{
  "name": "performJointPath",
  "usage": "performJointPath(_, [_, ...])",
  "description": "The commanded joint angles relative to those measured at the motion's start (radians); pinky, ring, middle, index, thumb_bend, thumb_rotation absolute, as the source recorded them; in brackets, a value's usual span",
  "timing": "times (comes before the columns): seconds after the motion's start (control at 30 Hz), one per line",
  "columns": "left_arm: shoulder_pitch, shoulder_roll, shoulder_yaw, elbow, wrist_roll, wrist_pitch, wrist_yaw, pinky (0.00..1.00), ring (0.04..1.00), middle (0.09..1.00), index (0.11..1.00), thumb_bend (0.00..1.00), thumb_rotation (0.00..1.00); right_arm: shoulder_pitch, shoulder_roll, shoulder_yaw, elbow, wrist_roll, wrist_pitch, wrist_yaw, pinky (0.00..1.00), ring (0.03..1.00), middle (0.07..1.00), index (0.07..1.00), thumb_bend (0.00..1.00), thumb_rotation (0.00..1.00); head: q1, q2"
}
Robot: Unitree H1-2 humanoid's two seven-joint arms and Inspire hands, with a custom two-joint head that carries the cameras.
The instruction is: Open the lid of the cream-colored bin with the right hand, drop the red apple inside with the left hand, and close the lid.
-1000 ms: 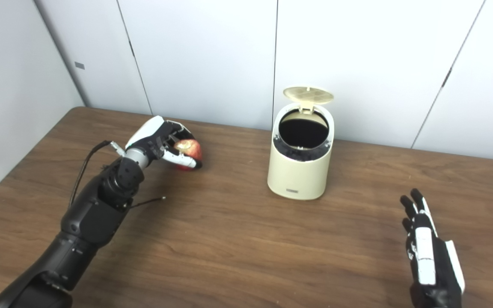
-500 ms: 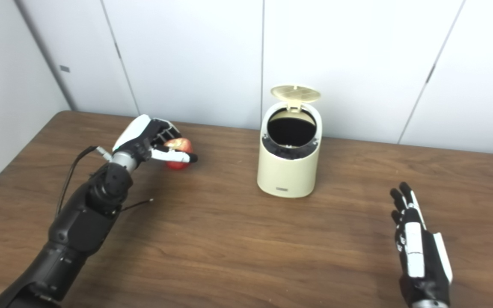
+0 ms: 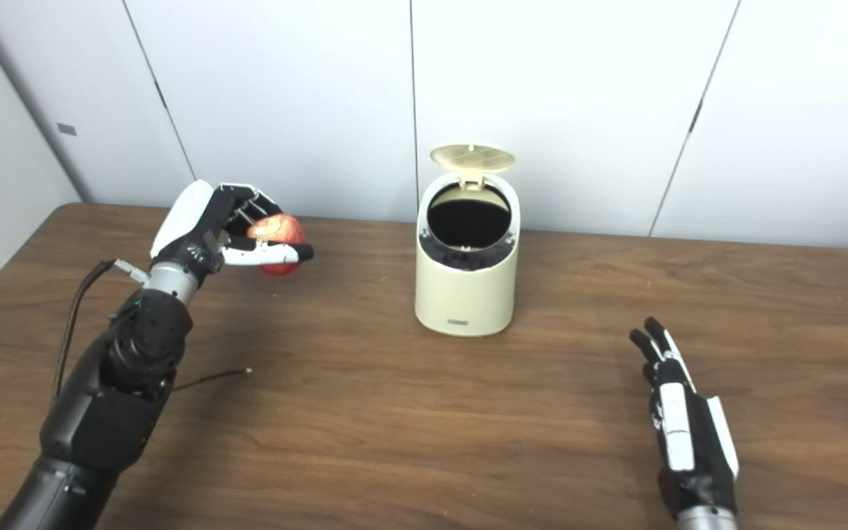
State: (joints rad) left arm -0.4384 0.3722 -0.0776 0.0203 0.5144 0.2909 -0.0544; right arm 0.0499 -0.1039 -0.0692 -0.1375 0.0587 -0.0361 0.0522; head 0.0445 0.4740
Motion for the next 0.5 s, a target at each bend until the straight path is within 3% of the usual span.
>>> performJointPath(0.0, [-0.04,-0.001,-0.001,-0.054,0.018,-0.037,0.034,0.39,0.451,0.496,0.478,0.48,0.0,-0.013,-0.006,-0.002,0.004,-0.003,-0.061,0.002,1.0,0.971,0.909,0.933,0.56,1.0,-0.004,-0.005])
performJointPath(0.37, [-0.091,-0.087,-0.035,-0.157,0.061,0.031,0.004,0.36,0.45,0.491,0.489,0.48,0.0,-0.014,-0.017,-0.003,0.032,-0.006,-0.066,0.006,1.0,0.988,0.915,0.935,0.57,1.0,-0.014,-0.022])
performJointPath(0.47, [-0.113,-0.101,-0.052,-0.168,0.078,0.022,0.011,0.36,0.457,0.508,0.484,0.48,0.0,-0.017,-0.016,-0.002,0.044,-0.008,-0.076,0.004,1.0,0.989,0.909,0.927,0.58,1.0,-0.023,-0.034])
